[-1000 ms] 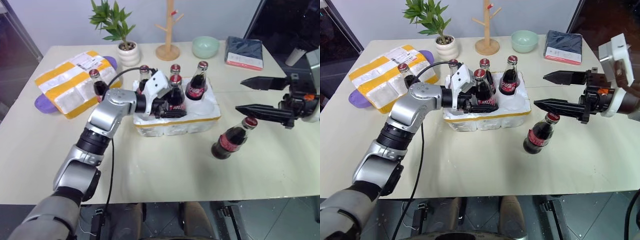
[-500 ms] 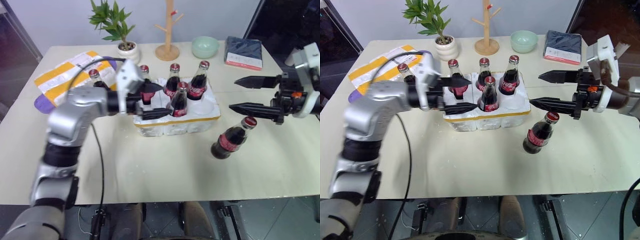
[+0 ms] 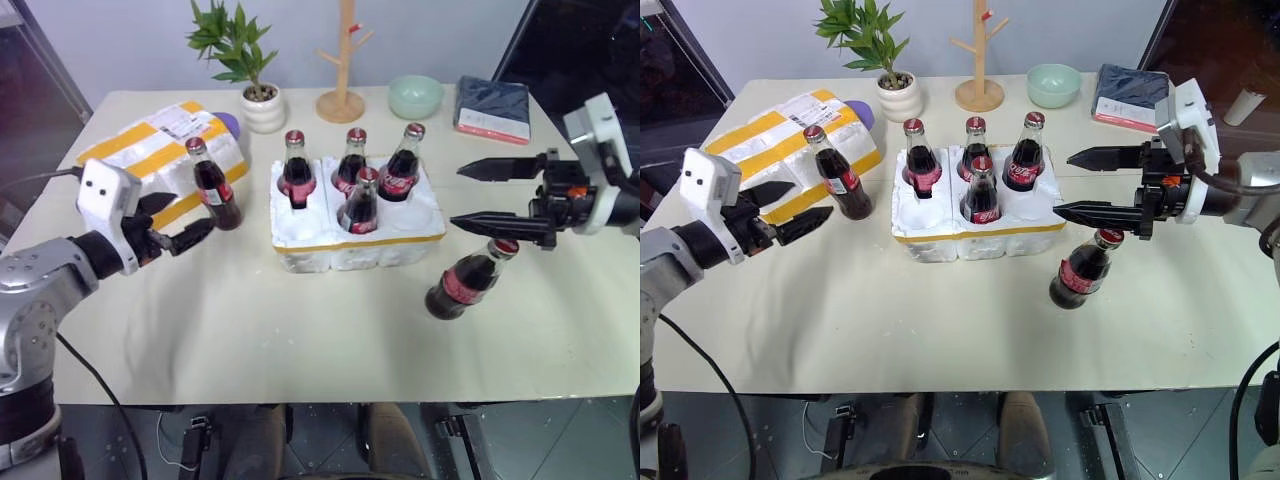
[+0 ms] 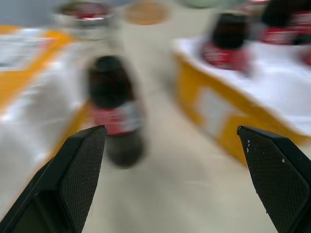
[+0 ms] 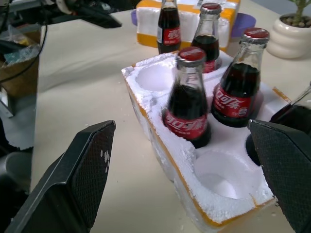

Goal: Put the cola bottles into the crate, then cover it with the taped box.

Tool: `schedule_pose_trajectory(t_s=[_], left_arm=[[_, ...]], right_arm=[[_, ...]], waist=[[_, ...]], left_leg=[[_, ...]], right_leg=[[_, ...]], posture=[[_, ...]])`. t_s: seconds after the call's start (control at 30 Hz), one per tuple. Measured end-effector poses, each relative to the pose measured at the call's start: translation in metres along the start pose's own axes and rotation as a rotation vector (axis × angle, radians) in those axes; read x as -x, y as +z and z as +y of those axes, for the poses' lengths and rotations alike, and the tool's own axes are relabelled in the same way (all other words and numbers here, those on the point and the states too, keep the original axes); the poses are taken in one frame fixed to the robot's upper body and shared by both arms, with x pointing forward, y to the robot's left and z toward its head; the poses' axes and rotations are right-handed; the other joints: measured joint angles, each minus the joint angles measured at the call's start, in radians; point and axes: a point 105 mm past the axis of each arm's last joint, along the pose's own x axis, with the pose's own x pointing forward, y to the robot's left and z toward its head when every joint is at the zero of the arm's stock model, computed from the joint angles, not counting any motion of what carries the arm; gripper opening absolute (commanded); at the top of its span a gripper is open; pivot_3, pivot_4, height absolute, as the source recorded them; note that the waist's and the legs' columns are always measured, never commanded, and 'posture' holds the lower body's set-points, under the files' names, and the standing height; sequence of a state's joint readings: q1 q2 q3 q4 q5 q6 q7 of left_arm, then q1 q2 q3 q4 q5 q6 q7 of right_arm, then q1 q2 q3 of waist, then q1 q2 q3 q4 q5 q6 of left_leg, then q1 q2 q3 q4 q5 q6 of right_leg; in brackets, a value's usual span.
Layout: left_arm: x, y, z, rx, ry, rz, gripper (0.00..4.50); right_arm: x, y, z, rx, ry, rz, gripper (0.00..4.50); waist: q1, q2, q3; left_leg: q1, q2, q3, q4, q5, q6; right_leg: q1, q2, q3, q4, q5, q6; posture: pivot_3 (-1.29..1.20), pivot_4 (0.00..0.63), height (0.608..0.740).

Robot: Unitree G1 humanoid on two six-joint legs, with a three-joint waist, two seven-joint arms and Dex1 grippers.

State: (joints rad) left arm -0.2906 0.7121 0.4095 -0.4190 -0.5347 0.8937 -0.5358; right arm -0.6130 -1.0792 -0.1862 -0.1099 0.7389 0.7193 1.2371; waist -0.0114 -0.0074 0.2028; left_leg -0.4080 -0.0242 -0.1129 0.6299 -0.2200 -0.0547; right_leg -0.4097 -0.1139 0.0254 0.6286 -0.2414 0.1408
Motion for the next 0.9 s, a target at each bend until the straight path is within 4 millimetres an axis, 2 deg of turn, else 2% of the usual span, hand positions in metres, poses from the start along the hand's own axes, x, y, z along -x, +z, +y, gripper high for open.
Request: schedule_pose_trajectory(t_s=[0.17,0.27,0.33,0.47,0.7,0.9], left_arm=[[-0.024,-0.007,0.02,0.019,0.13,-0.027,4.48],[-0.047,-0.009,0.015,0.034,0.102,-0.047,4.48],[-0.061,-0.019,0.011,0.036,0.079,-0.029,4.48],[-0.072,-0.033,0.014,0.047,0.08,0.01,4.48],[-0.078,-0.037,0.02,0.031,0.081,0.013,4.48],[-0.094,-0.036,0.014,0.029,0.044,0.006,4.48]], right_arm=[[0.001,0.004,-0.005,0.011,-0.01,0.002,4.5],[0.0,0.004,-0.004,0.002,-0.009,0.001,4.5],[0.0,0.004,-0.004,-0.003,-0.005,0.0,4.5],[0.0,0.004,-0.004,-0.014,-0.005,0.002,4.5],[0.0,0.01,-0.005,-0.013,-0.011,-0.016,4.5],[0.0,0.009,-0.005,-0.023,-0.014,-0.019,4.5]], waist=[[0.0,0.0,0.0],[0.002,0.0,0.0],[0.0,0.0,0.0],[-0.007,0.0,0.0],[-0.001,0.0,0.0],[-0.001,0.0,0.0]], left_leg=[[0.0,0.0,0.0,0.0,0.0,0.0],[0.0,-0.001,0.0,0.0,0.0,0.0],[0.0,0.0,0.0,0.0,0.0,0.0],[0.0,0.0,0.0,-0.001,0.0,0.0],[-0.001,0.0,0.0,0.0,0.0,0.0],[-0.001,0.0,0.0,0.0,0.0,0.0]], right_leg=[[0.0,0.0,0.0,0.0,0.0,0.0],[0.0,0.0,0.0,0.0,0.0,0.0],[0.0,0.0,0.0,0.0,0.0,0.0],[-0.002,0.0,0.0,0.001,0.0,0.0],[-0.001,0.0,0.0,0.001,0.0,0.0],[-0.001,0.0,0.0,0.001,0.0,0.0]], posture=[[0.0,0.15,0.739],[0.0,0.15,0.739],[0.0,0.15,0.739],[0.0,0.15,0.739],[0.0,0.15,0.739],[0.0,0.15,0.739]])
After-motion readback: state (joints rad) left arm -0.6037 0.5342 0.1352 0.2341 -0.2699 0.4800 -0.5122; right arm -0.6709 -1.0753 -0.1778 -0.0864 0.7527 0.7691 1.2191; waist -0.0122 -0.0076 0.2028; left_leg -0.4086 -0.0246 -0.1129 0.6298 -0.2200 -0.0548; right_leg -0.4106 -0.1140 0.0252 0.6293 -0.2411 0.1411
